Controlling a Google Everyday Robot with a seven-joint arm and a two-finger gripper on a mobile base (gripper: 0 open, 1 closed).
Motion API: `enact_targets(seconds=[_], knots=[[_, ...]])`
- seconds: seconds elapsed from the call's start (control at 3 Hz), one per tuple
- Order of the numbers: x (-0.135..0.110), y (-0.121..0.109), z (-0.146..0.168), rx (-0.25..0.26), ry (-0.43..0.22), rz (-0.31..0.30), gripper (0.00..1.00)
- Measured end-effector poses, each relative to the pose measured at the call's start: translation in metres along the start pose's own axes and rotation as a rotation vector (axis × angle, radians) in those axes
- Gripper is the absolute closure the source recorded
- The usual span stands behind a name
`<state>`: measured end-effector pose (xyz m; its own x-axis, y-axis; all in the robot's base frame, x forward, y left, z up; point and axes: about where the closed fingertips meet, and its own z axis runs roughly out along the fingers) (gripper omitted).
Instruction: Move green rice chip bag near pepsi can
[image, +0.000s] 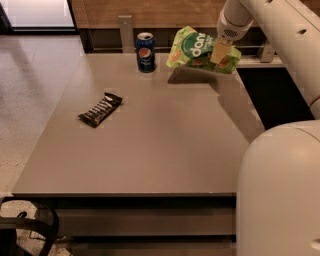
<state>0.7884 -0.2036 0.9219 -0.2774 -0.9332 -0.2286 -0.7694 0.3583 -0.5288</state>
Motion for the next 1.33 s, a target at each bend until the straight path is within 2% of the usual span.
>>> enact_targets(seconds=[0.33, 0.67, 1.0, 1.33], knots=[[0.0, 0.0, 0.002, -0.002, 0.0, 0.0, 0.83], [-0.001, 0.002, 0.006, -0.006, 0.002, -0.002, 0.6], [-0.001, 0.004, 0.01, -0.012, 0.004, -0.003, 0.28], [-0.001, 0.005, 0.013, -0.016, 0.005, -0.004, 0.05]])
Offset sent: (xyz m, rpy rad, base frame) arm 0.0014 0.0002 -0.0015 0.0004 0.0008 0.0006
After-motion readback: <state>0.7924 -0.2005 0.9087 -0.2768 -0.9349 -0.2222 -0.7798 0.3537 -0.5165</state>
